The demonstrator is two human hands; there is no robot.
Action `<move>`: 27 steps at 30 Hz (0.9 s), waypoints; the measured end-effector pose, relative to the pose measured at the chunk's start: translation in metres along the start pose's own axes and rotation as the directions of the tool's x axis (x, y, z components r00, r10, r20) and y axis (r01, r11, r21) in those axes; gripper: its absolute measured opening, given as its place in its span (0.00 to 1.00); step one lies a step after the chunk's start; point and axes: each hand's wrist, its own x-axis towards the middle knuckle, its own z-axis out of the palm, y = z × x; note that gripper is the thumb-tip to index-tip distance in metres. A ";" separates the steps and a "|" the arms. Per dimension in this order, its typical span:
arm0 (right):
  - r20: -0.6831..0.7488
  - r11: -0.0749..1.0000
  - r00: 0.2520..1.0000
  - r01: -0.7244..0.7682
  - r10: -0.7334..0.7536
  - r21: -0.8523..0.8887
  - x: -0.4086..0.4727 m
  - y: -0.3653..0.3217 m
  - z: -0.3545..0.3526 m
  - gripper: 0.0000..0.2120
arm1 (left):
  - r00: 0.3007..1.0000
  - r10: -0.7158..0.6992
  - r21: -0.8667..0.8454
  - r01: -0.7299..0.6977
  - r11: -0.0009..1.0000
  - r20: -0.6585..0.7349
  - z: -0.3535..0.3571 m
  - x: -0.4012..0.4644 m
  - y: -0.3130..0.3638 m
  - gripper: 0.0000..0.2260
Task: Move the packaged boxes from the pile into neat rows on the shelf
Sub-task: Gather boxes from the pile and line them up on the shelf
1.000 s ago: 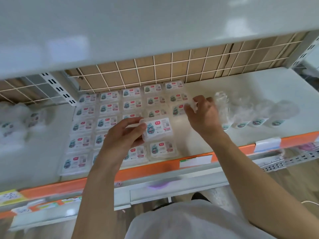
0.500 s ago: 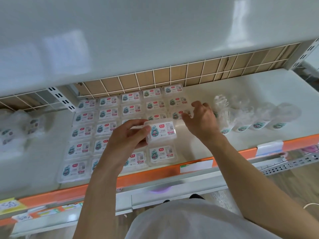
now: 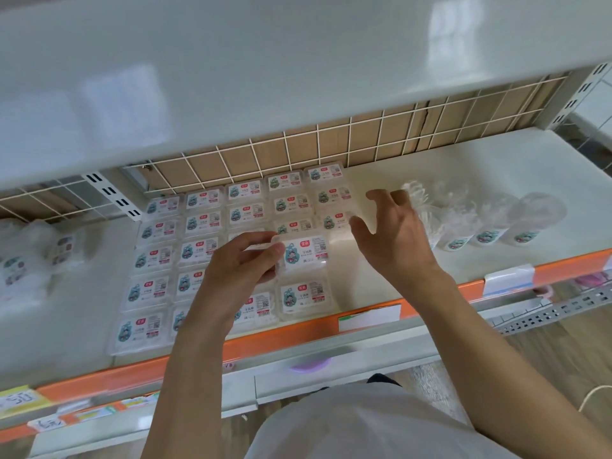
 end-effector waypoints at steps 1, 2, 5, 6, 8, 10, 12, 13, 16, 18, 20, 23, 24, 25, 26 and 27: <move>-0.001 1.000 1.000 0.010 -0.010 0.004 -0.006 0.000 -0.005 0.22 | 1.000 0.005 0.012 -0.005 1.000 -0.004 0.003 0.000 0.000 0.11; 0.002 1.000 1.000 0.017 -0.017 0.014 -0.012 0.001 -0.009 0.22 | 1.000 0.011 0.024 -0.011 1.000 -0.005 0.007 0.001 0.000 0.11; 0.015 0.997 0.999 0.033 -0.034 0.063 -0.028 0.004 -0.016 0.21 | 0.999 0.045 0.087 -0.045 0.995 0.008 0.021 0.003 0.003 0.12; 0.015 0.996 0.999 0.036 -0.037 0.085 -0.032 0.006 -0.018 0.21 | 0.999 0.052 0.105 -0.052 0.993 0.010 0.026 0.005 0.004 0.12; 0.017 0.991 0.999 0.044 -0.047 0.124 -0.038 0.009 -0.022 0.20 | 0.998 0.060 0.125 -0.060 0.990 0.007 0.036 0.008 0.006 0.13; 0.021 0.988 0.998 0.050 -0.054 0.145 -0.041 0.013 -0.025 0.19 | 0.997 0.074 0.154 -0.075 0.985 0.013 0.046 0.012 0.006 0.13; 0.022 0.987 0.998 0.049 -0.053 0.155 -0.044 0.018 -0.029 0.19 | 0.995 0.093 0.193 -0.096 0.976 0.028 0.056 0.016 0.006 0.12; 0.024 0.986 0.998 0.048 -0.052 0.159 -0.045 0.019 -0.030 0.19 | 0.995 0.100 0.212 -0.104 0.972 0.030 0.059 0.017 0.006 0.11; 0.039 0.985 0.998 0.040 -0.047 0.166 -0.047 0.025 -0.033 0.18 | 0.992 0.121 0.295 -0.125 0.947 0.035 0.071 0.022 0.003 0.11; 0.052 0.985 0.998 0.037 -0.046 0.167 -0.048 0.028 -0.034 0.18 | 0.990 0.134 0.348 -0.138 0.927 0.036 0.077 0.023 0.002 0.11; 0.061 0.984 0.997 0.032 -0.043 0.173 -0.049 0.032 -0.035 0.18 | 0.987 0.161 0.387 -0.153 0.909 0.013 0.082 0.024 -0.001 0.11; 0.069 0.983 0.997 0.033 -0.046 0.181 -0.049 0.035 -0.035 0.18 | 0.976 0.217 0.491 -0.189 0.850 0.001 0.087 0.024 -0.004 0.12; 0.073 0.983 0.996 0.034 -0.048 0.182 -0.049 0.035 -0.035 0.18 | 0.971 0.239 0.531 -0.202 0.823 -0.001 0.088 0.025 -0.005 0.12; 0.077 0.982 0.996 0.037 -0.052 0.184 -0.049 0.035 -0.035 0.18 | 0.965 0.262 0.563 -0.212 0.799 -0.009 0.089 0.025 -0.007 0.13; 0.083 0.982 0.995 0.040 -0.056 0.186 -0.049 0.035 -0.035 0.18 | 0.958 0.287 0.584 -0.222 0.781 -0.020 0.090 0.025 -0.009 0.12; 0.089 0.981 0.994 0.044 -0.062 0.188 -0.049 0.035 -0.034 0.18 | 0.948 0.316 0.604 -0.234 0.762 -0.032 0.091 0.025 -0.011 0.12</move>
